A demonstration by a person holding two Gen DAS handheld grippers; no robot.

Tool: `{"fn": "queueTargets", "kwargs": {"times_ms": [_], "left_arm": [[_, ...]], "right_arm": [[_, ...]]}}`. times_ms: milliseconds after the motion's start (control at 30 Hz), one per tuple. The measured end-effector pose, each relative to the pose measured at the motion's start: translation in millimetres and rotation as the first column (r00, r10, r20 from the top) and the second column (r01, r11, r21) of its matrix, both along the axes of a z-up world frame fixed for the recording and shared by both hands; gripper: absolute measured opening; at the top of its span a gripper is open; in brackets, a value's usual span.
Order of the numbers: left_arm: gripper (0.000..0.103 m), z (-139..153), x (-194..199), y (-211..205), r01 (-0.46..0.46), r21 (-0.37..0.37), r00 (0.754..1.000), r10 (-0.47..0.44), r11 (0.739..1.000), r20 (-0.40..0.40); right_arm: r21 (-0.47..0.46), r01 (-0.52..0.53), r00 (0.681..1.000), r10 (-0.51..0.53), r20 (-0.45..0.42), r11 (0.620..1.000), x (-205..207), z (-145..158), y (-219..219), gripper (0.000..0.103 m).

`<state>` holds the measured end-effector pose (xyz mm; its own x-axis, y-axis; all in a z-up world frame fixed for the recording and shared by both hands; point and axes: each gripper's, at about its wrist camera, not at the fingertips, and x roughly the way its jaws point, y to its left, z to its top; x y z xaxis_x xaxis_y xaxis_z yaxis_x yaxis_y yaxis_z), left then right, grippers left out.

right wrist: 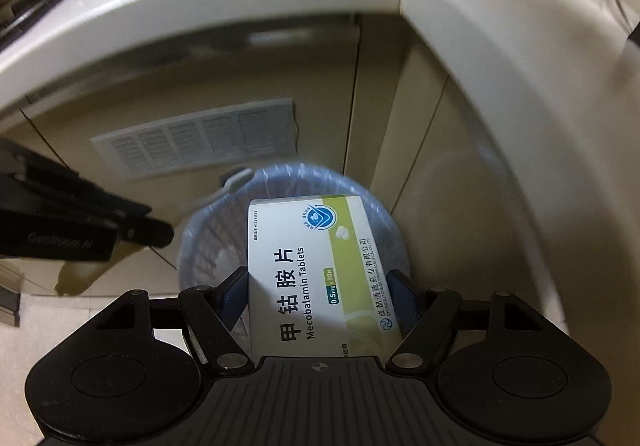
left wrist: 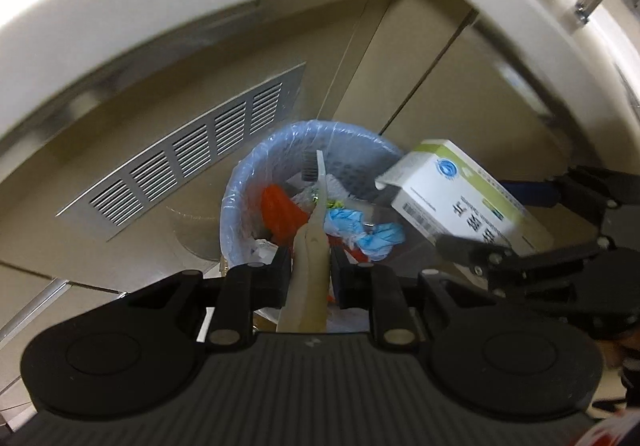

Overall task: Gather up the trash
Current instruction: 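Carry the toothbrush and medicine box down over the wastebasket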

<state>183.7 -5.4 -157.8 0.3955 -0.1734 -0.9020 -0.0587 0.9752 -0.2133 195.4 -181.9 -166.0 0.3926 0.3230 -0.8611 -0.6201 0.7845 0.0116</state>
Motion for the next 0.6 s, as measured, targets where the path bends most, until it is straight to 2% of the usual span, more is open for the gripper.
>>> {"fn": "queueTargets", "kwargs": {"times_ms": [200,600], "left_arm": [[0.018,-18,23,-11,0.044,0.039,0.999,-0.042,0.998,-0.032],[0.018,-39,35,-23,0.089,0.073,0.994,-0.083,0.993,-0.078]], "right_arm": [[-0.011,0.022,1.000,-0.022,-0.009,1.000,9,-20,-6,0.073],[0.009,0.067,0.997,-0.067,-0.032,0.998,20,-32,-10,0.073]]}}
